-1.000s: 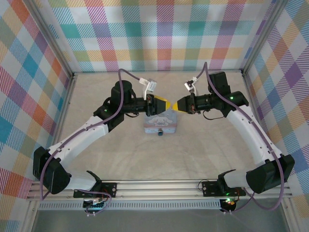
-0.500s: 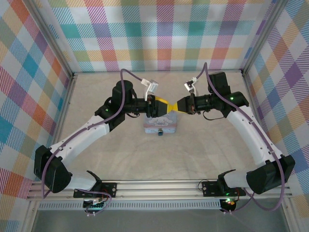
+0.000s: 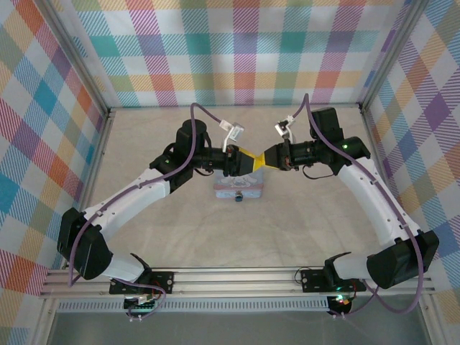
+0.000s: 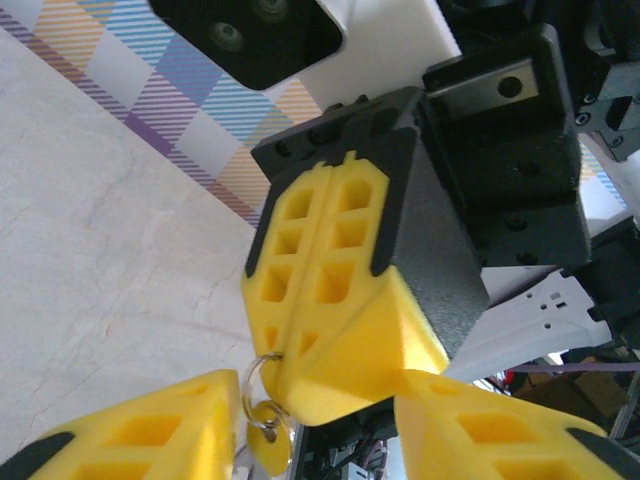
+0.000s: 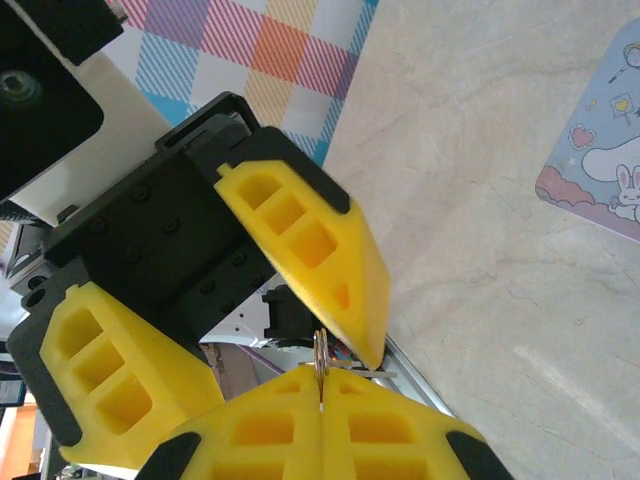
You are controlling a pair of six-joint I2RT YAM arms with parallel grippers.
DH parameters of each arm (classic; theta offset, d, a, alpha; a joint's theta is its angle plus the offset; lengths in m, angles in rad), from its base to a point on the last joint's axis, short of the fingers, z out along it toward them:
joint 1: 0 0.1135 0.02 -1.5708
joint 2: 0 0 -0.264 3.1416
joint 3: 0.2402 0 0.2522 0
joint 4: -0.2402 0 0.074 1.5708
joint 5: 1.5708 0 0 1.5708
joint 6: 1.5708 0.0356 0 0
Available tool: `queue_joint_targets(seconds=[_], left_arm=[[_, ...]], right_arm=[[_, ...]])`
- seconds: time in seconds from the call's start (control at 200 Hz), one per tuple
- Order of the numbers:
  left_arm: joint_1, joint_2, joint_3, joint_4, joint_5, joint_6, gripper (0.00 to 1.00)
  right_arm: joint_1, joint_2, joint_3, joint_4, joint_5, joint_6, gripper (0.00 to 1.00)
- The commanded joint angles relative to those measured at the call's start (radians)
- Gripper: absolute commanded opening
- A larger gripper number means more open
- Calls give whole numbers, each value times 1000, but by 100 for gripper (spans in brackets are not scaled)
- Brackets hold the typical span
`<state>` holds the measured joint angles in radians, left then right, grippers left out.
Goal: Unlock a padlock with a key
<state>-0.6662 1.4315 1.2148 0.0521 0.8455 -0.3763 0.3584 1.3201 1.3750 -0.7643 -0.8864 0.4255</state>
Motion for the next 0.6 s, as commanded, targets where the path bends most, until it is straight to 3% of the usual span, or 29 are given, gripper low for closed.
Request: queue_joint_targets(seconds=[0.0, 0.175, 0.595], left_arm=[[-10, -5, 37, -2, 10, 11, 39], [-11, -7, 38, -17, 12, 20, 28], [-12, -26, 39, -95, -18, 68, 18]], right_arm=[[1, -16, -4, -3, -26, -16, 0], [1, -15, -2, -4, -22, -19, 0], [1, -16, -1, -10, -12, -25, 0]])
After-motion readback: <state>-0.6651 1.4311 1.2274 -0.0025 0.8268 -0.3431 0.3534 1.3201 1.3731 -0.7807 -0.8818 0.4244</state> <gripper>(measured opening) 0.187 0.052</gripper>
